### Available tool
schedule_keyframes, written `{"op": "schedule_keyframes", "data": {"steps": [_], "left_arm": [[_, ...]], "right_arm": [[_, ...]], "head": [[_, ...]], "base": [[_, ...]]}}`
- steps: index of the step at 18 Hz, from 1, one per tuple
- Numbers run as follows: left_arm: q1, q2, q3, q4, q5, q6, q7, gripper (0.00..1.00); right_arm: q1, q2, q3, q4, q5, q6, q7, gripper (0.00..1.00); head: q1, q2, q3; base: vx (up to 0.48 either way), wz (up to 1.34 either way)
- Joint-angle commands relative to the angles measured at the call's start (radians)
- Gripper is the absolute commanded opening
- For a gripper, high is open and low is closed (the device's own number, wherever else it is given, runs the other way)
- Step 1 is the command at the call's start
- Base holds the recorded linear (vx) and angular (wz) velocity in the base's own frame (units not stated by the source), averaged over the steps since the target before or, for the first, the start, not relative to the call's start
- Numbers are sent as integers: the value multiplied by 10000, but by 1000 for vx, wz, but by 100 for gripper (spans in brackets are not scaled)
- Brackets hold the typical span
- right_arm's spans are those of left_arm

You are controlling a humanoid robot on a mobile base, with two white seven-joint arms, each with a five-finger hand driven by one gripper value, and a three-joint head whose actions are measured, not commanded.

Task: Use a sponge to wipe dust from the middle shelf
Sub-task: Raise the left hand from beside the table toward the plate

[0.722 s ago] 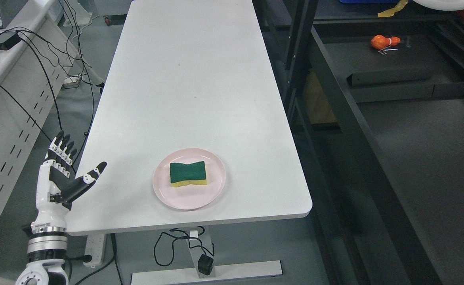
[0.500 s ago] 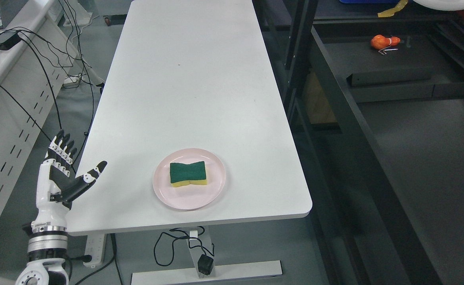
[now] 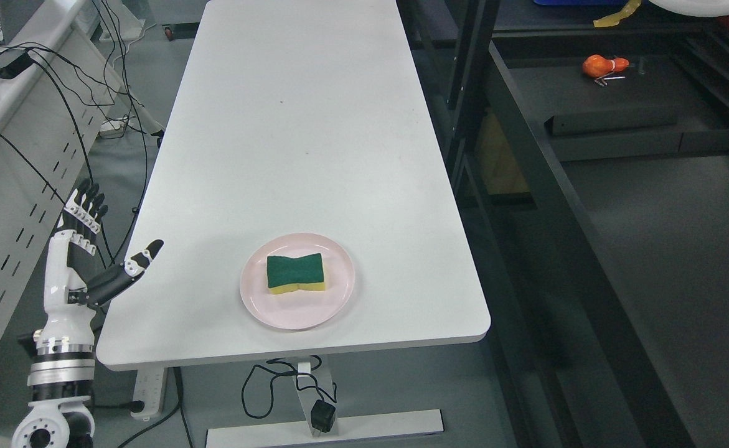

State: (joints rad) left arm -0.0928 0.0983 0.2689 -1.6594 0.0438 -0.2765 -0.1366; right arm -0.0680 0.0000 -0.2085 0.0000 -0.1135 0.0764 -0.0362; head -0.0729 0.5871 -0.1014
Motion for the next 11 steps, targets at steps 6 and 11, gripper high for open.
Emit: {"op": "schedule_keyframes", "data": {"steps": [6, 11], "left_arm": [[-2243, 3219, -1305, 1928, -5600, -2352, -1303, 96], [-3119, 4078, -2872, 1883, -8638, -4824, -1776, 93]], "right_arm": [[5, -175, 14, -174, 0, 3, -6, 100], [5, -175, -1, -174, 0, 3, -6, 100]], "head": [[0, 0, 0], [0, 0, 0]], "base": [[0, 0], [0, 0]]}}
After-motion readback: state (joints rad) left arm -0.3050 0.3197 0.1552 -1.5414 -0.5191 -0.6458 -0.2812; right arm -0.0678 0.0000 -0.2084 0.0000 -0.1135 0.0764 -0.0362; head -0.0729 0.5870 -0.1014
